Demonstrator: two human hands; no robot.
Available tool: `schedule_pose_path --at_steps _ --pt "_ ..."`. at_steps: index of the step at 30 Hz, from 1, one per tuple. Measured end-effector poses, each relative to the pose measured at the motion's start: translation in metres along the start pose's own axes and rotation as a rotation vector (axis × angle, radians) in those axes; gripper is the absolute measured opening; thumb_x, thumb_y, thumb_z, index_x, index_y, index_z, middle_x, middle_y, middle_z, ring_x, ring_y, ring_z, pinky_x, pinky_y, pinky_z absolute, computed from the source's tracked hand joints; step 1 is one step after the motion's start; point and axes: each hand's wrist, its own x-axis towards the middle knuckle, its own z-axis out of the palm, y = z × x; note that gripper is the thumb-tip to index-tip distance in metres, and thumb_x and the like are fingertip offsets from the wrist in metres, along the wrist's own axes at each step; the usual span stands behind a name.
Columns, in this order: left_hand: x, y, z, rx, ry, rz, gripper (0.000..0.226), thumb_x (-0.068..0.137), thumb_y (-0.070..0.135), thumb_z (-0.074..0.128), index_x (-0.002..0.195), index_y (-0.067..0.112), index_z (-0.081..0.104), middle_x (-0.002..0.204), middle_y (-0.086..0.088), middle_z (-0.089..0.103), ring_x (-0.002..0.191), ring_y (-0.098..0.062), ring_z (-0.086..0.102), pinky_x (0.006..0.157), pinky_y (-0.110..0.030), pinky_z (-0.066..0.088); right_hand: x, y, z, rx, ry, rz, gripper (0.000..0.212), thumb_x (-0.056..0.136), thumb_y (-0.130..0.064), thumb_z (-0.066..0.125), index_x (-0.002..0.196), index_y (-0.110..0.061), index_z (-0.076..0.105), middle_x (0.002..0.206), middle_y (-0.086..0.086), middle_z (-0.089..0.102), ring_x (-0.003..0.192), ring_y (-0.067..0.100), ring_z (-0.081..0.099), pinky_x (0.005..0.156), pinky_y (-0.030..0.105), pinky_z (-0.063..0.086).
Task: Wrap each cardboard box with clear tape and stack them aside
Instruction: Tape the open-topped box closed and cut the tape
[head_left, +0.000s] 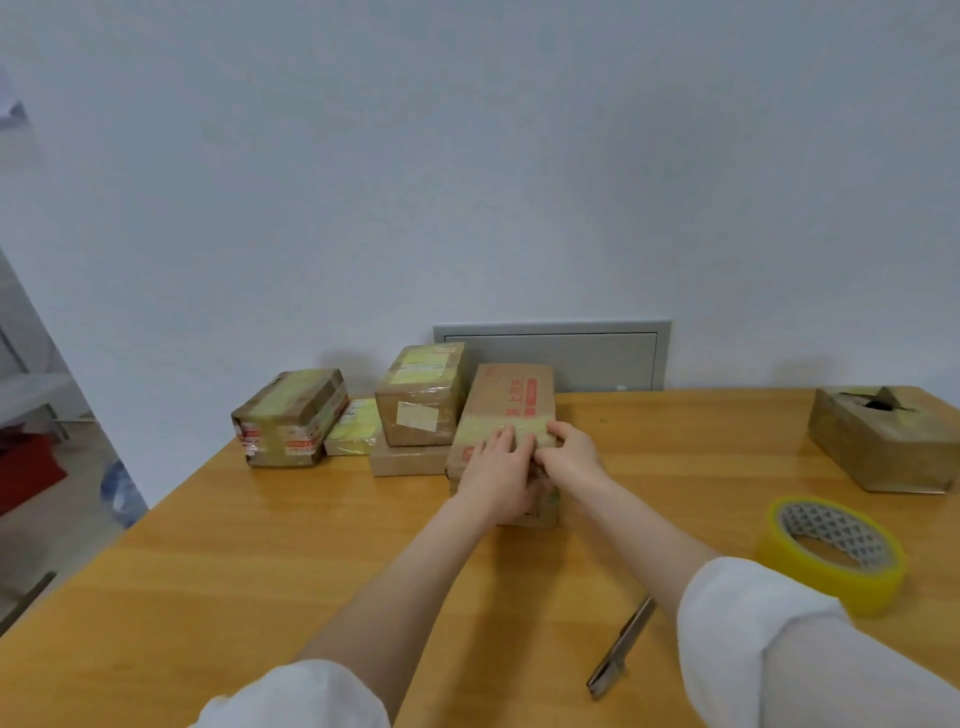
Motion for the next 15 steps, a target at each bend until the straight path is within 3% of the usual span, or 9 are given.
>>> schedule_pose_path --at_steps 2,5,11,13,15 --pt "0.010 -0.002 -0.001 -0.012 -0.008 -0.011 0.059 0.099 0.032 0.042 0.151 0.017 0.016 0.159 -0.016 0.008 0.147 -0.031 0.006 0.118 -0.044 0.007 0.010 -0.001 0.001 0.001 -0.015 -0.007 0.058 0.092 -0.006 0.051 0.147 -0.020 0.037 0.139 0.009 0.051 0.109 0.027 0.061 0.079 0.032 0.056" --pt "0.023 -0.004 0.000 -0.031 -0.037 -0.022 0.061 0.100 0.028 0.041 0.153 0.017 0.013 0.159 -0.016 0.005 0.147 -0.031 0.004 0.118 -0.044 0.006 0.021 -0.004 0.002 -0.036 -0.033 -0.021 0.054 0.098 -0.008 0.044 0.149 -0.017 0.032 0.147 0.009 0.044 0.122 0.027 0.053 0.098 0.034 0.048" --pt "0.033 -0.003 0.004 0.006 -0.031 -0.043 0.067 0.098 0.028 0.045 0.153 0.016 0.009 0.159 -0.016 0.003 0.147 -0.031 0.003 0.118 -0.044 0.005 0.034 -0.002 -0.001 -0.163 -0.066 -0.074 0.051 0.101 -0.013 0.040 0.151 -0.017 0.028 0.154 0.007 0.034 0.136 0.025 0.038 0.106 0.033 0.037" --pt "0.032 0.000 0.001 0.016 -0.045 -0.056 0.067 0.095 0.028 0.048 0.152 0.016 0.015 0.158 -0.016 0.010 0.146 -0.032 0.009 0.118 -0.045 0.010 0.033 -0.001 -0.007 -0.220 -0.105 -0.082 0.052 0.101 -0.017 0.044 0.151 -0.018 0.028 0.152 0.007 0.037 0.133 0.026 0.043 0.100 0.033 0.041" --pt "0.034 0.006 -0.004 0.015 -0.025 -0.073 0.057 0.092 0.026 0.051 0.144 0.016 0.031 0.151 -0.014 0.027 0.137 -0.033 0.031 0.111 -0.046 0.029 0.030 -0.002 -0.019 -0.285 -0.099 -0.106 0.054 0.098 -0.017 0.051 0.149 -0.017 0.032 0.149 0.007 0.041 0.130 0.025 0.045 0.097 0.032 0.042"
